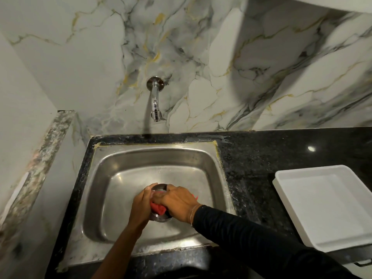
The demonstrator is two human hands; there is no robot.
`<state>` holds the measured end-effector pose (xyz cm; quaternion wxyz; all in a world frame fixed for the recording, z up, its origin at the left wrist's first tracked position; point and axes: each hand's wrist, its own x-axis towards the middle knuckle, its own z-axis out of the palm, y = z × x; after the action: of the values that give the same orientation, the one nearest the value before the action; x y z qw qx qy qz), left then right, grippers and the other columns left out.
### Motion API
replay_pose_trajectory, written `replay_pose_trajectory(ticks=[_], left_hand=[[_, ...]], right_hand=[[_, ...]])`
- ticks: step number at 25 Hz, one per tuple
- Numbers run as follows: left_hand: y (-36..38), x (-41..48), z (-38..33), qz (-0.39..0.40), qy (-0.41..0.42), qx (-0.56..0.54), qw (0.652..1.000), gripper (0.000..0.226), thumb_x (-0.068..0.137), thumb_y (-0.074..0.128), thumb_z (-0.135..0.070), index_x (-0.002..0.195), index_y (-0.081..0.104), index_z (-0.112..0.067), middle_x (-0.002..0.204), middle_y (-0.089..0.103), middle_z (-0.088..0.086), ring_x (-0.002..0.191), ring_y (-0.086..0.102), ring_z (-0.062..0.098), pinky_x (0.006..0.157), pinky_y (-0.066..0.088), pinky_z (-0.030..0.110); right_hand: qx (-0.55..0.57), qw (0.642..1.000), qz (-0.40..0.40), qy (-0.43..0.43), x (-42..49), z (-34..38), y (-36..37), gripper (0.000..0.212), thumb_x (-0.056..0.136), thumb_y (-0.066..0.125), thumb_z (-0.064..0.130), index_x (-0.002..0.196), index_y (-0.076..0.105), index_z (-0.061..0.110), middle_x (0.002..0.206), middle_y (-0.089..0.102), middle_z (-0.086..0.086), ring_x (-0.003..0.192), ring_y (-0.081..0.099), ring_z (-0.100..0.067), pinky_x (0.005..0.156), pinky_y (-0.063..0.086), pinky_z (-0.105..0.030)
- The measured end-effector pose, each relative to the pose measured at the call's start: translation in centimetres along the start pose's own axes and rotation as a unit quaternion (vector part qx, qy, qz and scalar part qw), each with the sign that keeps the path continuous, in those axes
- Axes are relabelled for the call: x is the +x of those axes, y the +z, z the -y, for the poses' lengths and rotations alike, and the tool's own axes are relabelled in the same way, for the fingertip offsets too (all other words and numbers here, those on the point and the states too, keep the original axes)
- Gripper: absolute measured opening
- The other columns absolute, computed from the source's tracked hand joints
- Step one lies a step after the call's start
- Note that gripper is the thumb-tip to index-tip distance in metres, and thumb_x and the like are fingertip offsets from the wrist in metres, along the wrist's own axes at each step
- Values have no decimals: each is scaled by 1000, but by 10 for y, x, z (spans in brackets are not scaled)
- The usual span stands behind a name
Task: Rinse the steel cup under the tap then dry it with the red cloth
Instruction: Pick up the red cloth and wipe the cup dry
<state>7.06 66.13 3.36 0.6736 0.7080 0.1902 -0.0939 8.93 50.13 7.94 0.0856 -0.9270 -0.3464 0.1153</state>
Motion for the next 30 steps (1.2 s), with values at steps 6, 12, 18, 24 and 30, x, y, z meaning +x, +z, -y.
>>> replay_pose_trajectory(ticks=[6, 12, 18, 24, 30], left_hand=[[10, 12, -4, -124, 146, 152, 970, 55, 106, 35, -41, 142, 72, -21, 125, 82, 11, 113, 74, 29, 102, 58, 44], [8, 14, -1, -155, 277, 250, 914, 54, 105, 36, -43, 136, 76, -26, 101, 88, 7, 87, 81, 29, 74, 56, 26], [-8, 11, -2, -67, 270, 112, 954, 46, 105, 41, -47, 133, 74, -31, 110, 80, -37, 105, 75, -8, 94, 54, 13], [-6, 9, 1, -50, 208, -64, 975, 40, 108, 44, -46, 125, 78, -38, 117, 86, -12, 120, 76, 16, 105, 61, 32], [-26, 11, -13, -72, 29, -92, 993, 44, 89, 59, -67, 117, 81, -41, 124, 81, 6, 122, 73, 38, 94, 61, 54]], right_hand=[[42, 977, 25, 210, 24, 16, -8, 40, 103, 71, 18, 141, 60, 11, 135, 72, -18, 119, 65, -43, 94, 59, -52], [394, 820, 165, 381, 49, -9, -32, 39, 106, 58, 20, 139, 68, 2, 127, 74, -18, 113, 72, -36, 110, 59, -48], [768, 481, 168, 389, 21, -11, -21, 47, 104, 54, 10, 149, 61, 0, 96, 70, -17, 82, 68, -31, 87, 58, -40], [919, 265, 88, 278, 9, -5, -46, 49, 108, 54, 15, 77, 83, -9, 74, 80, -24, 61, 81, -37, 54, 67, -40], [889, 351, -136, 261, -14, -51, -79, 31, 105, 72, 24, 130, 73, 7, 115, 85, -22, 102, 84, -36, 88, 70, -49]])
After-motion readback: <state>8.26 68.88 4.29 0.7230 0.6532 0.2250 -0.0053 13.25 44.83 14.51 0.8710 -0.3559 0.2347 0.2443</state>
